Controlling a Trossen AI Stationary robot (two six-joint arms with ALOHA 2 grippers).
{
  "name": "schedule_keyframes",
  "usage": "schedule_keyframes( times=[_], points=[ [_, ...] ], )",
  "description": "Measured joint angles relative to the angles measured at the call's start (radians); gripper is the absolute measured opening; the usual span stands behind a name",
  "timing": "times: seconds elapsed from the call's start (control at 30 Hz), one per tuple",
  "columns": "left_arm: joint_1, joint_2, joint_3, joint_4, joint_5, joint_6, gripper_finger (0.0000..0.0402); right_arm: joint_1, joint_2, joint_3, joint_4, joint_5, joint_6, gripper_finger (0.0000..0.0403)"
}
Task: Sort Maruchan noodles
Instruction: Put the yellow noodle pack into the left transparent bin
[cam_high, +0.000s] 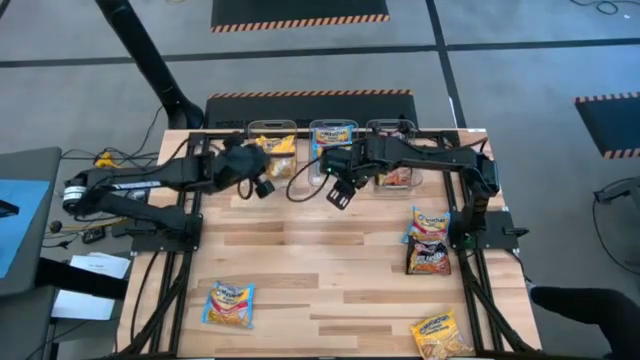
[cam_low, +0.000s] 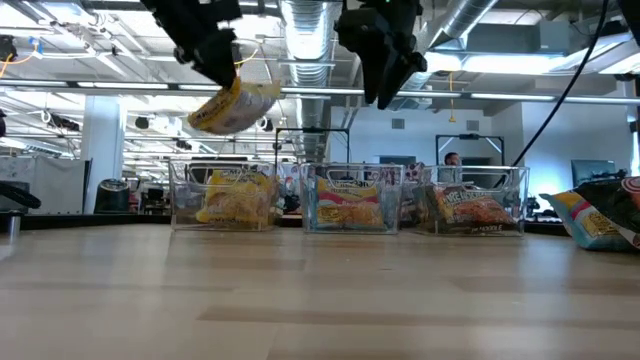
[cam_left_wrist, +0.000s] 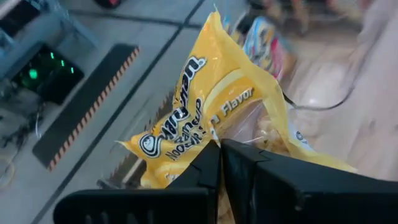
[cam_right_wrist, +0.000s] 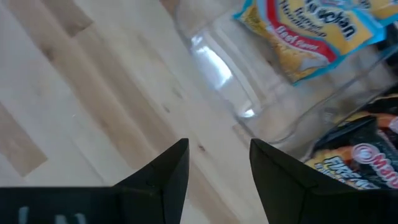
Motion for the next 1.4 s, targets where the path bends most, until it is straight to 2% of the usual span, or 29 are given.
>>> schedule_keyframes(
  times=[0.37, 0.57, 0.8, 1.07, 1.23, 1.4],
  points=[
    [0.146, 0.165, 0.0, 0.012, 0.085, -0.013, 0.0, -0.111, 0.0, 0.0, 0.0, -0.002, -0.068, 0.0193],
    [0.206, 0.292, 0.0, 0.022, 0.085, -0.024, 0.0, -0.146, 0.0, 0.0, 0.0, -0.006, -0.098, 0.0193],
    [0.23, 0.403, 0.0, 0.046, 0.116, -0.08, 0.0, -0.158, 0.0, 0.0, -0.017, -0.007, -0.132, 0.0193],
    [0.238, 0.452, 0.001, 0.087, 0.131, -0.097, 0.0, -0.158, 0.0, 0.0, -0.021, -0.007, -0.135, 0.0193],
    [0.26, 0.451, 0.001, 0.131, 0.211, -0.065, 0.0001, -0.158, 0.0, 0.0, -0.02, -0.007, -0.139, 0.0193],
    [0.291, 0.451, 0.001, 0.131, 0.336, -0.099, 0.0028, -0.158, 0.0, 0.0, -0.02, -0.008, -0.139, 0.0193]
  ],
)
